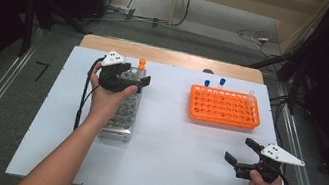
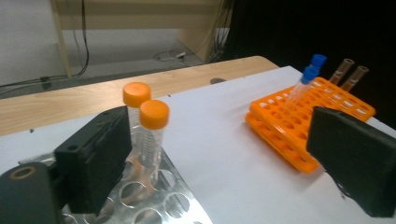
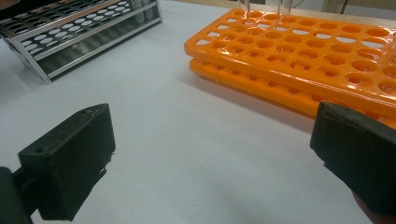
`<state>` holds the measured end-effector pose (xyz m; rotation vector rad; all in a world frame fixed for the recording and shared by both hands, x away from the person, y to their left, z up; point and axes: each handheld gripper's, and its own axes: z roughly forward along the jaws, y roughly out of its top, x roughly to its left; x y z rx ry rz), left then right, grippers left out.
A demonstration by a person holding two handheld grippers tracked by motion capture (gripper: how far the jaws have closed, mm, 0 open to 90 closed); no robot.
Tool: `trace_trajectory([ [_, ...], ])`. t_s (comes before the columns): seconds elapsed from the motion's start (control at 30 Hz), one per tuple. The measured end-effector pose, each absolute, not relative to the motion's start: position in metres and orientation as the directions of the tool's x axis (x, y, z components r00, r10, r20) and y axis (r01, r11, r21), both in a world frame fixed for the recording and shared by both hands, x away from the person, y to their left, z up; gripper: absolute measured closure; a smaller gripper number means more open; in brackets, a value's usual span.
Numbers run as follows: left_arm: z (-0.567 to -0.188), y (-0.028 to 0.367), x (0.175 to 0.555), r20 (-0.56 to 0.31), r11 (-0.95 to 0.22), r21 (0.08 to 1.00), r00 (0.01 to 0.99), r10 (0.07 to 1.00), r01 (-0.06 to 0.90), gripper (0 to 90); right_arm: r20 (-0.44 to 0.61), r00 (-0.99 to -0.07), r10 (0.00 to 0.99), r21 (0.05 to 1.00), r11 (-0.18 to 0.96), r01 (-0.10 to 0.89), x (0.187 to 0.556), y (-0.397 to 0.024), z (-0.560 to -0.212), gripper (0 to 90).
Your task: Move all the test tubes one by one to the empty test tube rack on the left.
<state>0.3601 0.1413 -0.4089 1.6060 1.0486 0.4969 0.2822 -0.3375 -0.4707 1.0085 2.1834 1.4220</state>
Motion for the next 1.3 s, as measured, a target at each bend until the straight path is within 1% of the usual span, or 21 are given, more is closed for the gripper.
trace_trajectory([
  [0.07,-0.408,0.14,0.351,-0.207,-0.003,0.931,0.534,0.82,0.365,3.2,0.084,-0.688,0.721,0.896,0.248,0.369,0.283,-0.337,-0.47,0.0],
  [0.17,-0.409,0.139,0.34,-0.212,0.008,0.935,0.542,0.813,0.354,2.3,0.088,-0.686,0.722,0.895,0.245,0.373,0.283,-0.337,-0.471,0.0],
  [0.23,-0.409,0.139,0.332,-0.224,0.017,0.934,0.551,0.804,0.356,2.2,0.087,-0.684,0.724,0.895,0.245,0.373,0.283,-0.337,-0.471,0.0],
  [0.4,-0.409,0.14,0.31,-0.225,0.025,0.941,0.568,0.792,0.337,2.1,0.089,-0.679,0.729,0.896,0.239,0.374,0.284,-0.338,-0.47,0.0],
  [0.63,-0.414,0.135,0.284,-0.224,0.009,0.942,0.607,0.762,0.336,0.0,0.082,-0.667,0.74,0.897,0.237,0.373,0.288,-0.338,-0.469,0.0],
  [0.77,-0.418,0.133,0.271,-0.241,0.024,0.941,0.623,0.744,0.337,0.0,0.086,-0.653,0.753,0.897,0.226,0.379,0.292,-0.339,-0.468,0.0],
  [0.87,-0.421,0.129,0.267,-0.251,0.018,0.938,0.642,0.725,0.347,0.0,0.088,-0.639,0.764,0.896,0.22,0.386,0.296,-0.339,-0.466,0.0],
  [0.93,-0.423,0.124,0.264,-0.226,-0.022,0.938,0.656,0.72,0.347,0.0,0.086,-0.629,0.773,0.895,0.216,0.389,0.299,-0.339,-0.465,0.0],
  [1.1,-0.43,0.116,0.261,-0.221,-0.044,0.934,0.669,0.71,0.355,0.0,0.084,-0.603,0.793,0.895,0.207,0.396,0.308,-0.341,-0.46,1.2],
  [1.3,-0.435,0.115,0.26,-0.23,-0.039,0.932,0.67,0.706,0.36,0.0,0.082,-0.58,0.81,0.896,0.195,0.398,0.326,-0.344,-0.454,1.5],
])
